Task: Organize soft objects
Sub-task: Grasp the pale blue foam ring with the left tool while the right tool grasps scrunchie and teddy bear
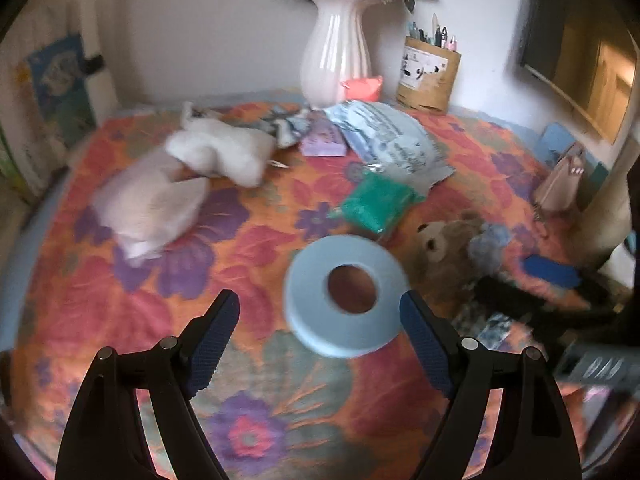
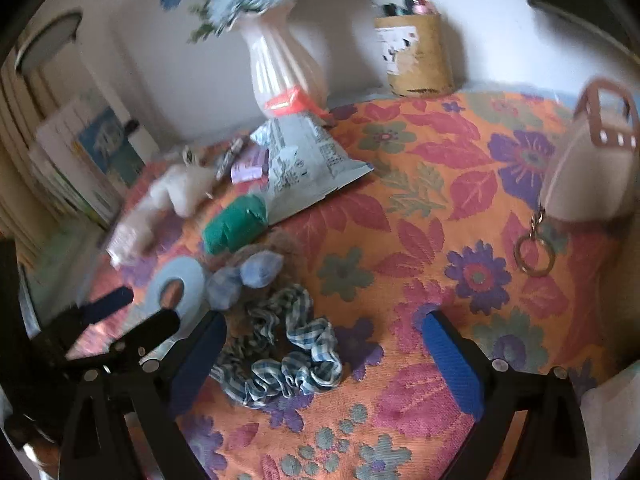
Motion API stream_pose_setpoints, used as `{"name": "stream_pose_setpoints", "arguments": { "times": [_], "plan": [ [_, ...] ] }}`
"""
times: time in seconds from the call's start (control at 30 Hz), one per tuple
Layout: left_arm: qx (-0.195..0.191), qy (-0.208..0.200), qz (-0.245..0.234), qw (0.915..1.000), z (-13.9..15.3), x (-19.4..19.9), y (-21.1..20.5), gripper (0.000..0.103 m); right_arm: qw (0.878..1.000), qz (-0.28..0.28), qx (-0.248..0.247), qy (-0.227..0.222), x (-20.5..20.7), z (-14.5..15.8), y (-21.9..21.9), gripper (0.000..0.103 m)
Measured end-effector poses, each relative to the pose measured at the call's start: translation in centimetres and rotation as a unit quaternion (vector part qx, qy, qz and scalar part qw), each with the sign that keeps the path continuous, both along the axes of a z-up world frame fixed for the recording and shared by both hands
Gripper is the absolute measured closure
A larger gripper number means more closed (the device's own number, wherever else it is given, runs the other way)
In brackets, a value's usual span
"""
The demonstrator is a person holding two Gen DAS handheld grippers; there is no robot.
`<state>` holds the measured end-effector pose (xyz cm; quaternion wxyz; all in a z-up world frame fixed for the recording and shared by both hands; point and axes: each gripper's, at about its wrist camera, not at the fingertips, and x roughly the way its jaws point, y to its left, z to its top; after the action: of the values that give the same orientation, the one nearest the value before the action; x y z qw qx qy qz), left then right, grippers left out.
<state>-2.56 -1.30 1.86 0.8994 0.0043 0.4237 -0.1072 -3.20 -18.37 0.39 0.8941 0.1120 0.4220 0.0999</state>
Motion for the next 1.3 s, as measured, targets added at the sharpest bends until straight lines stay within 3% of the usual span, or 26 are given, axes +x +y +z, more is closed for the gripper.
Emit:
{"name": "stream_pose_setpoints", "arguments": {
  "times": [0.07,0.2,0.3,0.43,0.53,0.63,0.73,0.87,0.97,1.0,1.07,1.1,1.13,1.3],
  "plan": [
    [-0.018,0.009,-0.002,0.9998,-0.1,0.6,0.3,0.023,1.0,-0.004,-0.012,0.004,0.4,-0.1,0.3,0.005],
    [-0.043,0.024,-0.013,0.9987,-0.5,0.5,0.9,0.023,1.0,-0.004,0.016,0.01,1.6,0.0,-0.1,0.008],
    [-0.02,0.021,-0.031,0.9991,-0.7,-0.3,0.2,0.023,1.0,0.011,0.002,0.003,1.8,0.1,0.8,0.032],
    [0.015,0.013,-0.034,0.9992,-0.8,0.1,-1.2,0.024,0.998,0.046,-0.049,-0.012,1.2,0.2,3.3,0.073],
    [0.001,0.016,-0.037,0.9992,-0.9,0.9,-1.1,0.038,0.996,0.048,-0.068,-0.023,0.8,0.4,3.5,0.077],
    [-0.008,0.006,-0.035,0.9993,-0.7,0.8,-0.9,0.04,0.996,0.056,-0.065,-0.032,0.2,0.6,3.5,0.079],
    [-0.021,-0.009,-0.034,0.9991,-0.1,-0.4,-0.2,0.04,0.996,0.059,-0.063,-0.038,-0.7,1.0,3.3,0.079],
    [-0.023,-0.024,-0.027,0.9991,0.3,-2.2,0.8,0.04,0.995,0.09,-0.017,-0.024,-2.6,1.0,2.2,0.079],
    [-0.031,-0.03,-0.018,0.9989,0.3,-2.7,1.7,0.039,0.993,0.112,-0.043,-0.018,-4.3,0.8,2.4,0.079],
    [-0.041,-0.029,-0.016,0.9986,0.2,-2.6,2.0,0.039,0.992,0.115,-0.052,-0.014,-4.6,0.7,2.4,0.075],
    [-0.051,-0.035,-0.011,0.998,0.2,-2.4,2.5,0.039,0.993,0.101,-0.06,0.002,-5.0,0.2,2.0,0.055],
    [-0.054,-0.036,-0.011,0.9978,0.2,-2.4,2.6,0.039,0.995,0.088,-0.052,0.005,-5.2,0.2,1.5,0.037],
    [-0.059,-0.037,-0.013,0.9975,0.2,-2.4,2.6,0.039,0.996,0.078,-0.034,0.003,-5.5,0.2,0.9,0.027],
    [-0.052,-0.047,-0.022,0.9973,0.3,-2.9,2.1,0.039,0.996,0.063,0.057,0.009,-5.9,-0.2,-0.9,0.019]
  ]
}}
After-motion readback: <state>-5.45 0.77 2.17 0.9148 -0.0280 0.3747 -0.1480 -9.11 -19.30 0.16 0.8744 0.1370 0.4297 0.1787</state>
